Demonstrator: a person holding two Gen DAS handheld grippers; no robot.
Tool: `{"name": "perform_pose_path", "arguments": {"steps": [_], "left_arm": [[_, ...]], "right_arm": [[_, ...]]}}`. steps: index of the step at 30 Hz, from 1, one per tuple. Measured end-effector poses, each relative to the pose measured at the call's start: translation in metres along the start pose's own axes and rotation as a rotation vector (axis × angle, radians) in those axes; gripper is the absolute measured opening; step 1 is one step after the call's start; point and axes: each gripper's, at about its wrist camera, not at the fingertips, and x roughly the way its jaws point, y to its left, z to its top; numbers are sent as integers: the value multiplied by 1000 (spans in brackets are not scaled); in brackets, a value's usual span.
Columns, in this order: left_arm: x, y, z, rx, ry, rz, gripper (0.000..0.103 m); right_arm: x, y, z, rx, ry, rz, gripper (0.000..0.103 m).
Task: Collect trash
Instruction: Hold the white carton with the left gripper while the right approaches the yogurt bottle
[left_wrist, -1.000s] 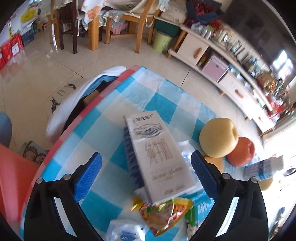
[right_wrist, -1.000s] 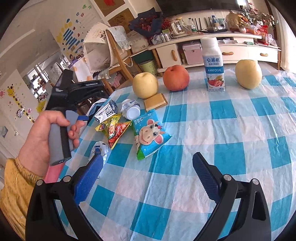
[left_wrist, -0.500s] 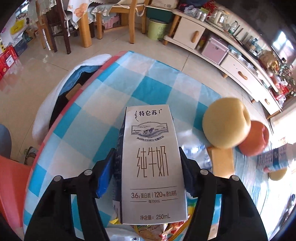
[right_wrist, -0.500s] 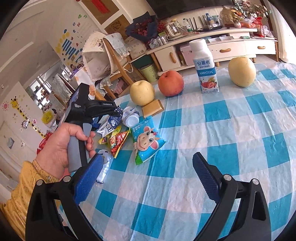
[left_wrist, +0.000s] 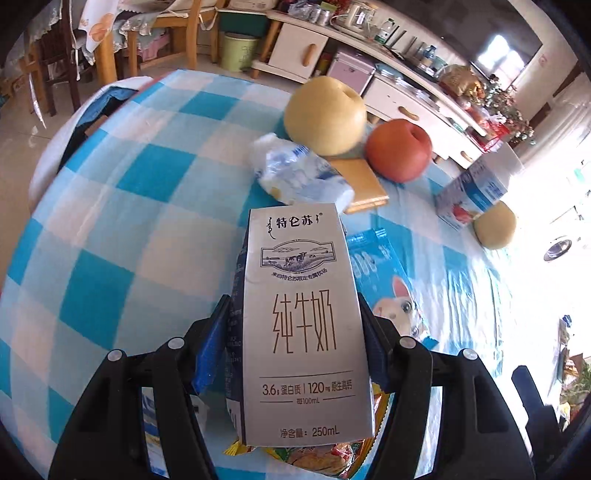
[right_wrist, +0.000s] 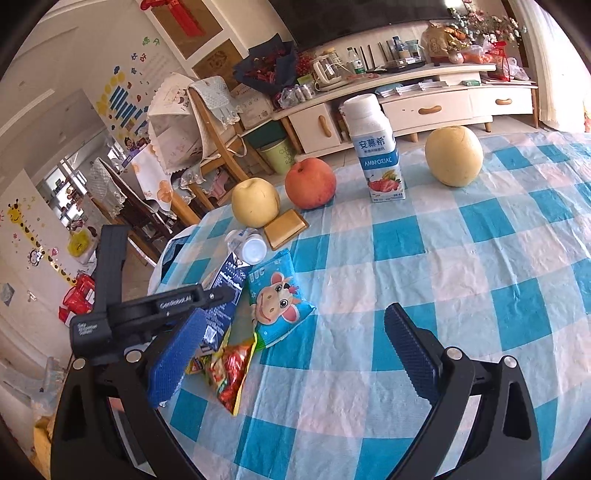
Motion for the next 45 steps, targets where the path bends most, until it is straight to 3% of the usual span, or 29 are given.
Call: {"name": "perform_pose_path", "arguments": {"steps": [10,20,23,26,29,32,37,39,45], "left_arm": [[-49,8,-54,19,-163,-106,65],[-75,61,-48,-88,-303,-261,65],[-76,78,-43,-118,-358,-246,65],[-69,95,-38,-159,-362,-257,65],[-65,103,-33,-156,-365,-219,65],[-64,109,-29,-174,-365,-246,65],[-60,119,-24,-203,-358,-252,65],[-58,125,-22,-227,-351,-261,65],[-59,133,-21,-259,-355,-267,65]], "right_arm": [[17,2,-4,-48,66,-29,96],[39,18,-17,-156,111,-44,96],[44,25,-17,-181,85,-59,96],[51,33,-8,-193,61,-54,96],[68,41,8,-211,64,-74,96],[93,57,27,-267,70,-88,96],[143,98,50,-453,130,-117,95],[164,112,53,-524,155,-135,86],[224,121,52,-654,258,-204,80]]}}
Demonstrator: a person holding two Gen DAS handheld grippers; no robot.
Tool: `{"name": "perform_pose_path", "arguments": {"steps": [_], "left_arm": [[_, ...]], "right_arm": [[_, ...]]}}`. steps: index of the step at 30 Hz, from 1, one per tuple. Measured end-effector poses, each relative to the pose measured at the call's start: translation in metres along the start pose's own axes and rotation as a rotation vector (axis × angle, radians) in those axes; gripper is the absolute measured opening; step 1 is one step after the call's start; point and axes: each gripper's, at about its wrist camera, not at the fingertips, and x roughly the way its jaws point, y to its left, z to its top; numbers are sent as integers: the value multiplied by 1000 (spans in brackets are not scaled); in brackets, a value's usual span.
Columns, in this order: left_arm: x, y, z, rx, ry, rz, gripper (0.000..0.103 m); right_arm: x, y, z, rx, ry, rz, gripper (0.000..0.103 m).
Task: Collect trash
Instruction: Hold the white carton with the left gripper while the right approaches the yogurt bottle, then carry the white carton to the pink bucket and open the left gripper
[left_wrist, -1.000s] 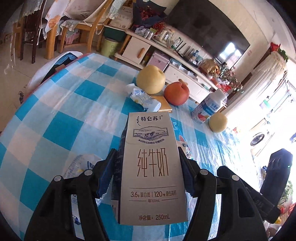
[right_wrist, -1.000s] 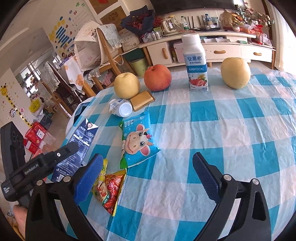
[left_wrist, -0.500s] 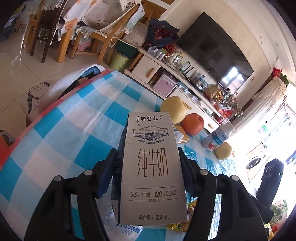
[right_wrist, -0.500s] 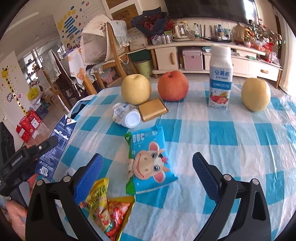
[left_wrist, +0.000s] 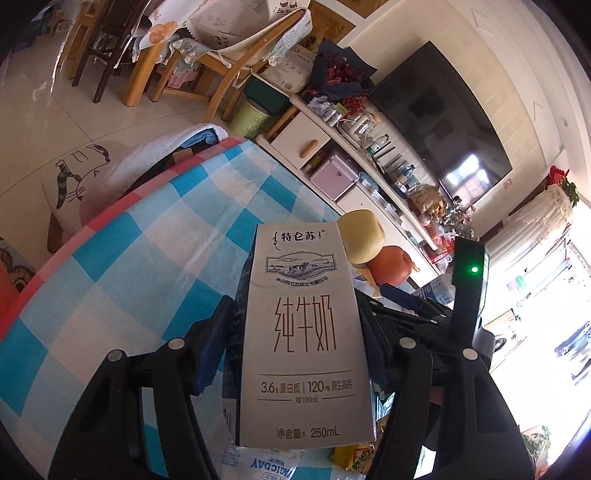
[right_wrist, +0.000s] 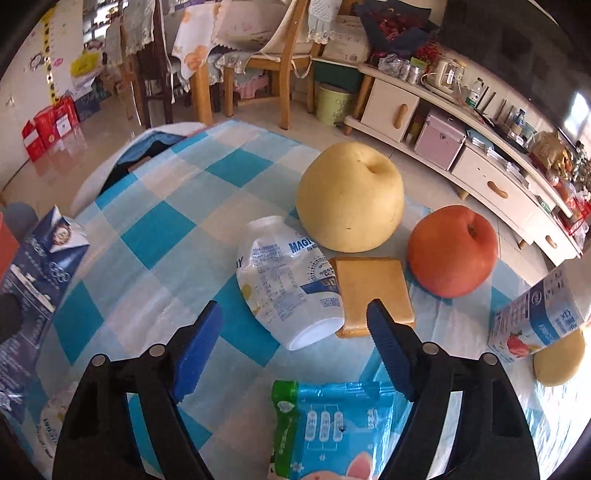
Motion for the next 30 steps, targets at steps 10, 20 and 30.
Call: {"name": "perform_pose_path", "arguments": {"steps": [10,20,30], "left_arm": [[2,0,0,-1,8,6,65],[1,0,0,10,5,27,65],[-13,-1,1,32,-19,39,65]], "right_arm": [[17,8,2,-43,9,-31,60],[8,12,-15,-29,-17,-37,50],[-31,16,-29,10,-81,-24,49]]}}
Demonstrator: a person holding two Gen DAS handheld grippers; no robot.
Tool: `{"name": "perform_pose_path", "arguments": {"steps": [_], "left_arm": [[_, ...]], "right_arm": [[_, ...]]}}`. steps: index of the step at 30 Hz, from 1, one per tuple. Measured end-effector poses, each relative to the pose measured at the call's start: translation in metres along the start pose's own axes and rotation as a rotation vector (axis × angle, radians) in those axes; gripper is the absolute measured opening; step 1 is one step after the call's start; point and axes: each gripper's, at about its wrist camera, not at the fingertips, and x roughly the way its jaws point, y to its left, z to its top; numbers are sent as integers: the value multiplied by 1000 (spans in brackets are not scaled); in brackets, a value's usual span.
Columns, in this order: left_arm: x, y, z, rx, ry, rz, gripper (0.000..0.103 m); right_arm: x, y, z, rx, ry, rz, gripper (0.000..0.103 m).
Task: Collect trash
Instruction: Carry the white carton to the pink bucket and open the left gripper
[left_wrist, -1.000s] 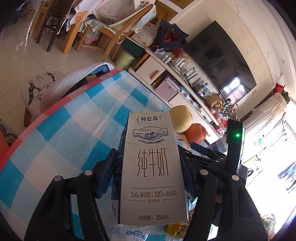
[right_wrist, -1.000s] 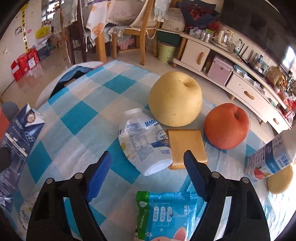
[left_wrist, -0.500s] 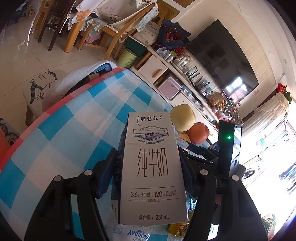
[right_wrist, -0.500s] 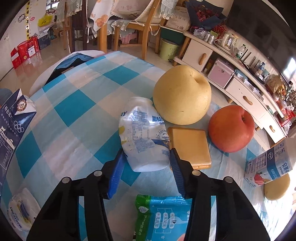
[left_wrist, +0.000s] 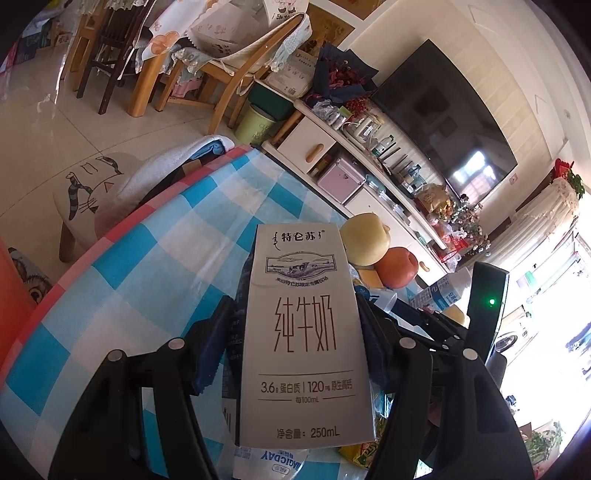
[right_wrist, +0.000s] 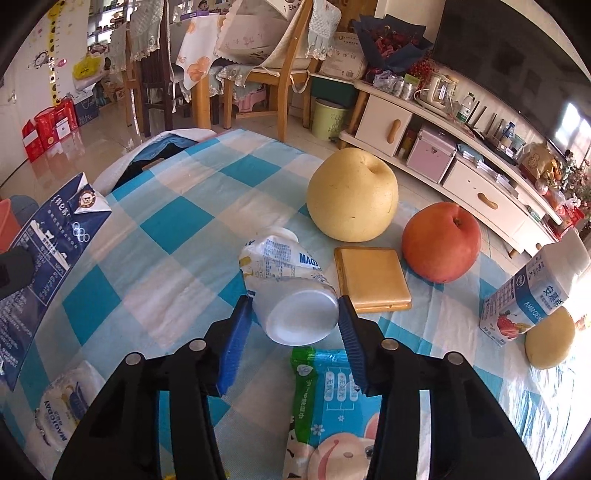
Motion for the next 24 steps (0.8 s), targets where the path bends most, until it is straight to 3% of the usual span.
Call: {"name": "perform_pose_path", "arguments": {"steps": [14,24], "left_arm": [[-30,8,0,-1,-44,5,65],[-70,25,8,-45,-120,-6,65]], "right_arm": [[-70,20,-27,50,-64,22,49],[-122,72,-25,89,-121,164,49]]}}
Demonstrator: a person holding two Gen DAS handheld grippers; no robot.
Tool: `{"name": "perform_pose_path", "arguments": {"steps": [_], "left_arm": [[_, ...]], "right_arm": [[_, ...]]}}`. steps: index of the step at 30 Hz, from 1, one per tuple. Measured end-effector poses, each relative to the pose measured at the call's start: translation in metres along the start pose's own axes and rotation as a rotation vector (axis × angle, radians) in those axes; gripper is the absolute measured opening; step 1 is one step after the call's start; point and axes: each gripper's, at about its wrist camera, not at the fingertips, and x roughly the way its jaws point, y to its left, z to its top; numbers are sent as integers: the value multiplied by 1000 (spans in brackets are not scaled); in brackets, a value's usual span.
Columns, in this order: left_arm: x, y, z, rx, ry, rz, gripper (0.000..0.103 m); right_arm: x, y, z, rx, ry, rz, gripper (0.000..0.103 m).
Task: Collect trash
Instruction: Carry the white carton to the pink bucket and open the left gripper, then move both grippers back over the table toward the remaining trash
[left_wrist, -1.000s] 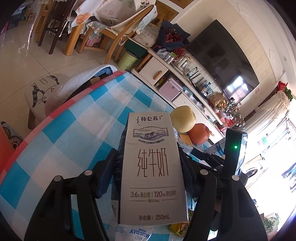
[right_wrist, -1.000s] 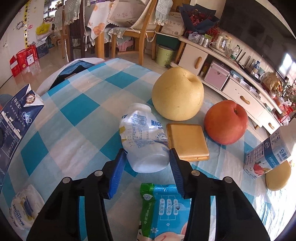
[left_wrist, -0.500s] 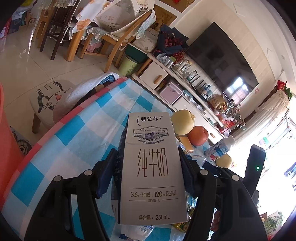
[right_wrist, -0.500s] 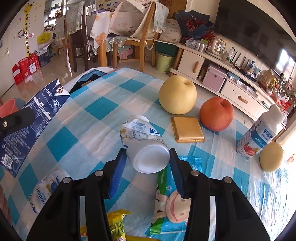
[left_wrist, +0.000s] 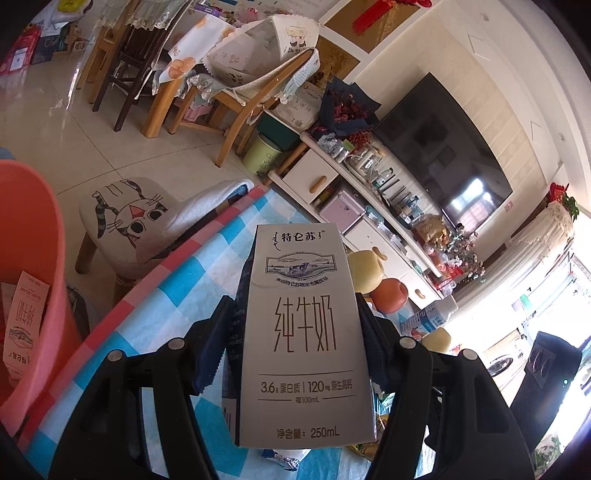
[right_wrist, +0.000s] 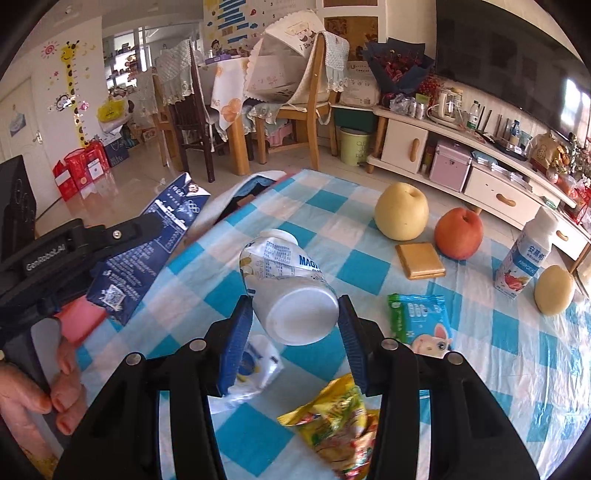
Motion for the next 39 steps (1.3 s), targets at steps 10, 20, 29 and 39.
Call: {"name": "perform_pose_path", "arguments": {"steps": [10,20,29,39], "left_arm": [[-50,60,22,-168,-124,33,65],[-115,141,44,-336,-320,314,65],[-127,196,56,-452,-280,469,65],[-117,170,60,-300,-307,539,91]], "right_arm": [[-21,109,28,-52,-47,199,49],[3,194,48,-107,-14,323,30],[48,224,38,-121,40,344,30],[27,181,25,-33,-34,245,85]]}}
